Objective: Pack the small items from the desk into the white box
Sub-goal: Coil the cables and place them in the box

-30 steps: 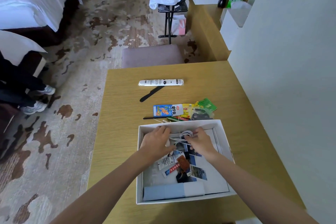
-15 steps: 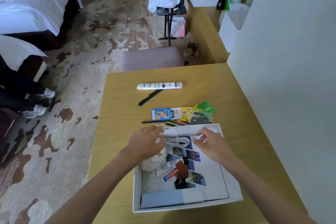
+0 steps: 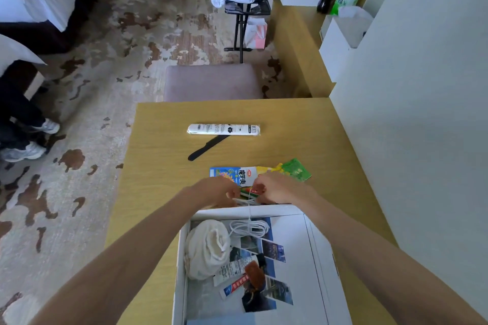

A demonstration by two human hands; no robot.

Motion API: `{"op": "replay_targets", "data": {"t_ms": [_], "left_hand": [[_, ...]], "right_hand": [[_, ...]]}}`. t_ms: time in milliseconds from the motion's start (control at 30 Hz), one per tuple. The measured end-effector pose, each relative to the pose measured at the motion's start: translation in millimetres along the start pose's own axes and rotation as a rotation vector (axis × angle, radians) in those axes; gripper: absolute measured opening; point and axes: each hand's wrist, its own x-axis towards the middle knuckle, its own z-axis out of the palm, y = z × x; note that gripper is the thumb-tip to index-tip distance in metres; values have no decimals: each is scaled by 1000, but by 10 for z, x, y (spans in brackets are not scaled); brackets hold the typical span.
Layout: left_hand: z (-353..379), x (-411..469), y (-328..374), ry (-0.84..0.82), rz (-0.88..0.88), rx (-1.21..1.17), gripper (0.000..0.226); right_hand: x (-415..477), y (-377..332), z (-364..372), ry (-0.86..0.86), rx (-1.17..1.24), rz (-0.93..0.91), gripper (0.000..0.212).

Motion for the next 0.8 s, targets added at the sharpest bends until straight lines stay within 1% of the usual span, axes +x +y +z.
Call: {"op": "replay_targets", "data": {"t_ms": [67, 133, 200, 267, 367, 433, 467, 567, 600, 633, 700, 733, 767, 800], "left_hand": [[83, 155, -9, -21, 51, 56, 26], [140, 266, -29, -2, 98, 147, 25], [178, 336, -70, 23, 121, 205, 23], [211, 399, -117, 32, 141, 228, 26], [196, 440, -136, 53, 185, 193, 33], [155, 406, -145, 90, 196, 92, 34], [124, 385, -158, 95, 195, 37, 34], [17, 319, -199, 82, 170, -46, 41], [-5, 302, -205, 107, 172, -57, 40], [-23, 286, -202, 154, 188, -73, 37], [-36, 258, -179, 255, 227, -147, 35], [-30, 244, -172, 286, 243, -196, 40], [-21, 236, -174, 305, 259, -238, 48], [-13, 231, -186, 321, 270, -263, 57]], "right_hand": [[178, -42, 50, -99, -102, 43, 38], [277, -63, 65, -145, -167, 95, 38], [320, -36, 82, -133, -146, 152, 29], [319, 7, 110, -118, -137, 175, 18], [259, 42, 129, -84, -114, 155, 13], [204, 56, 125, -31, -48, 100, 17], [175, 65, 121, 9, -24, 70, 23], [116, 98, 126, 107, 34, 11, 50], [102, 96, 128, 117, 54, 0, 54], [93, 95, 128, 129, 59, -19, 51], [72, 118, 136, 190, 60, -51, 28], [52, 136, 131, 235, 66, -35, 17], [27, 164, 119, 276, 77, -7, 11], [-6, 193, 103, 309, 86, 26, 12]]}}
